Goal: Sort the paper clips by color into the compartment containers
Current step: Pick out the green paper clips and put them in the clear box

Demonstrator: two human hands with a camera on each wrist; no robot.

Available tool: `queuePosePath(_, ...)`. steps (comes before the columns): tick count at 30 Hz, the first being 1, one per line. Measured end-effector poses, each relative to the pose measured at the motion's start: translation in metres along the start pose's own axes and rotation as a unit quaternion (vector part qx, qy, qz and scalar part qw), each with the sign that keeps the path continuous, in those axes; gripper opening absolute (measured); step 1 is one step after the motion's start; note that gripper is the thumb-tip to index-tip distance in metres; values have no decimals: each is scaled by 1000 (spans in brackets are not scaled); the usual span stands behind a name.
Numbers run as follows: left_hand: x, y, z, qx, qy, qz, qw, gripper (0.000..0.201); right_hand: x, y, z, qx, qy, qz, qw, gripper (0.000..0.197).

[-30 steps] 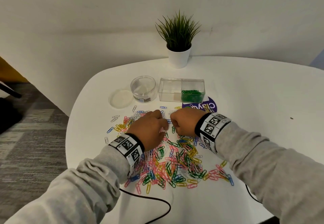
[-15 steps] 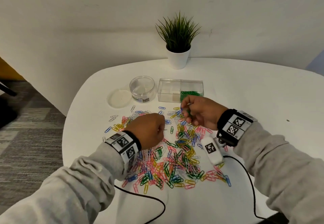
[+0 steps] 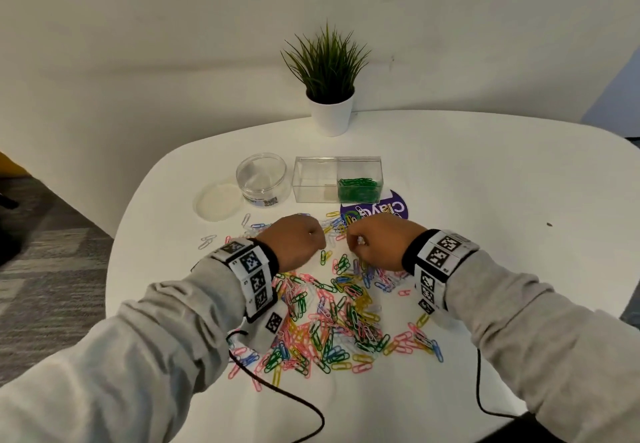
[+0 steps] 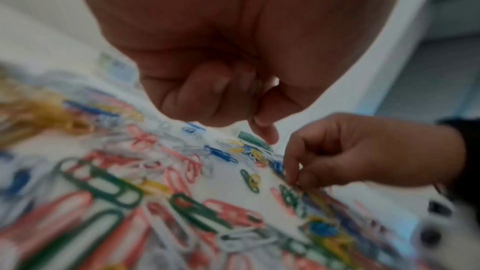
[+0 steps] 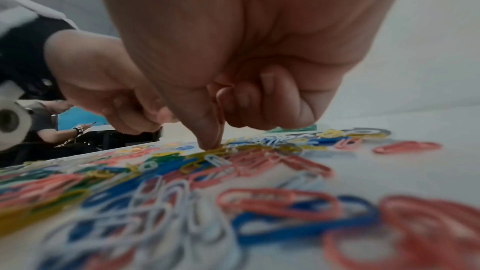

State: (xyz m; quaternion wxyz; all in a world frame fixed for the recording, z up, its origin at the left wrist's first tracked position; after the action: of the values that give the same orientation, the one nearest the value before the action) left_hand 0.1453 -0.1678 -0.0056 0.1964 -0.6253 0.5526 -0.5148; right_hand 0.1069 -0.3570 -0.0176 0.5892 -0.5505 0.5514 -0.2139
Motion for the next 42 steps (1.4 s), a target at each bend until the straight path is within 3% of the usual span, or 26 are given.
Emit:
queuePosePath(2, 1, 5, 3, 35, 50, 122, 991, 19, 5, 0, -1, 10, 6, 6, 1000, 18)
queuePosePath(5, 0, 14, 4, 60, 46, 211, 975, 25, 5, 1, -1, 26, 0, 23, 999, 18)
queuePosePath(15, -19, 12, -5, 54, 25, 184, 981, 11, -13, 9, 8, -38, -44, -21, 998, 12)
queuePosePath(20, -27, 3, -7, 66, 4, 161, 985, 6, -9, -2, 4, 11, -12, 100, 995, 9)
queuePosePath(22, -30, -3, -7, 83, -12, 147, 986, 7, -2, -10, 1, 59, 17, 218, 974, 9)
queuePosePath(25, -31, -5, -5, 108, -21, 155, 982, 15, 13, -16, -1, 114, 60, 433, 892, 17)
queuePosePath(29, -20, 2, -5, 101, 16, 162, 982, 15, 19, -18, 1, 142, 70, 529, 834, 19)
queuePosePath(32, -14, 10, -4, 83, 36, 233, 968, 21, 18, -18, 6, 141, 89, 574, 802, 29)
queuePosePath(34, -13, 13, -3, 79, 46, 278, 956, 20, 18, -23, 9, 160, 101, 557, 809, 25)
queuePosePath(36, -12, 17, -5, 82, 57, 302, 948, 18, 20, -36, 13, 191, 98, 476, 853, 25)
queuePosePath(39, -9, 22, -9, 84, 73, 345, 932, 20, 22, -63, 28, 244, 75, 264, 930, 28)
queuePosePath(42, -9, 23, -8, 91, 82, 358, 926, 22, 21, -76, 48, 227, 58, 150, 961, 28)
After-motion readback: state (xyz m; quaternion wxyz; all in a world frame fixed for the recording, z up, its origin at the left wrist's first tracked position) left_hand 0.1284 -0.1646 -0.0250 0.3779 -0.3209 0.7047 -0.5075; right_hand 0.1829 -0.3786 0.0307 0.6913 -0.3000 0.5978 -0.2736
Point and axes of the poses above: each hand's wrist, its own z-axis towards the middle knuckle, its own y-axis out of the palm, x = y × z, the point moved 1 cm from there along z, towards the middle knuckle, and after that the axes turned 10 degrees about -y, right-handed, at the moved point
